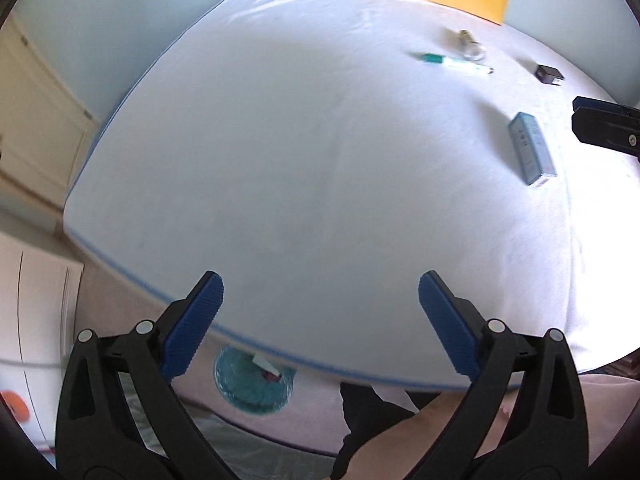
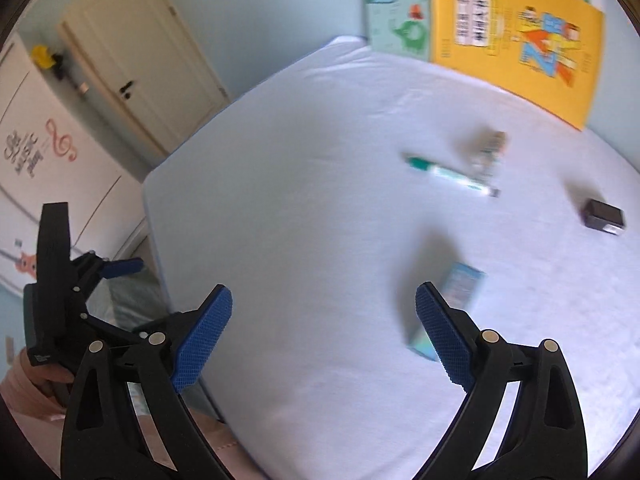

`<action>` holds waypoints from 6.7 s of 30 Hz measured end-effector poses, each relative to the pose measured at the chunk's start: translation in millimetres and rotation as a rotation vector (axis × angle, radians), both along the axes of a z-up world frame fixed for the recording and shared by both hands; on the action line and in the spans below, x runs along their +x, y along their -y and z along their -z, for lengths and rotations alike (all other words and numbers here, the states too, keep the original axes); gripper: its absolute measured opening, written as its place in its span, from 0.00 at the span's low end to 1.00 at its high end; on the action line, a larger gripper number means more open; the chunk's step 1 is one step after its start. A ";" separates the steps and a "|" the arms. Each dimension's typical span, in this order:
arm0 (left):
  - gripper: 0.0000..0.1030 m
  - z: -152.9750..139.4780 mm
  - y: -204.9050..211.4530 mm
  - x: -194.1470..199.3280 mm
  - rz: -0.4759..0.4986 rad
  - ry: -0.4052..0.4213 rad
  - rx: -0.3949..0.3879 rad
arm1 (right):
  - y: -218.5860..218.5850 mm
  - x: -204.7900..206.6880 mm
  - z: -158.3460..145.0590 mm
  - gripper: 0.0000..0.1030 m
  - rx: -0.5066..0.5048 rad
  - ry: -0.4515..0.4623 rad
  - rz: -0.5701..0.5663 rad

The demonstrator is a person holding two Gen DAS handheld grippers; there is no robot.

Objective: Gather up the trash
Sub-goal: 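Move both open tools back over the bed toward the marker and black box, then grasp the green marker with the left tool while the right tool grasps the black box, then carry the green marker and black box to the wastebasket and release them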

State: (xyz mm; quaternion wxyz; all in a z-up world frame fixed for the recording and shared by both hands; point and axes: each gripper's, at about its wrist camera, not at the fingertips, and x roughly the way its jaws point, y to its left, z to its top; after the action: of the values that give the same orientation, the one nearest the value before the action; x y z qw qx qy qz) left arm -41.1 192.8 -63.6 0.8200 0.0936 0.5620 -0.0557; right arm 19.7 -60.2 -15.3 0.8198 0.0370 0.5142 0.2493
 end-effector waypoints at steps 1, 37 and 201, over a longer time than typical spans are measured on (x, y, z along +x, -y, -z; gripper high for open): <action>0.93 -1.0 7.2 5.5 0.018 0.005 0.005 | 13.0 2.4 0.4 0.90 -0.008 0.004 0.022; 0.93 40.6 180.8 185.8 0.403 -0.032 0.128 | 203.4 119.2 61.0 0.91 -0.200 -0.067 0.350; 0.10 79.4 -331.0 -234.3 -0.935 -0.133 -0.226 | -483.3 -168.7 21.8 0.75 0.031 -0.091 -1.210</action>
State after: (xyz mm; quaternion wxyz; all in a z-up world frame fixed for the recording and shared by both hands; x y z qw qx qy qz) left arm -275.5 523.8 -143.0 0.7244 -0.2624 0.5855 0.2522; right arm -149.0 423.1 -37.2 0.5094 -0.2394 0.4748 0.6766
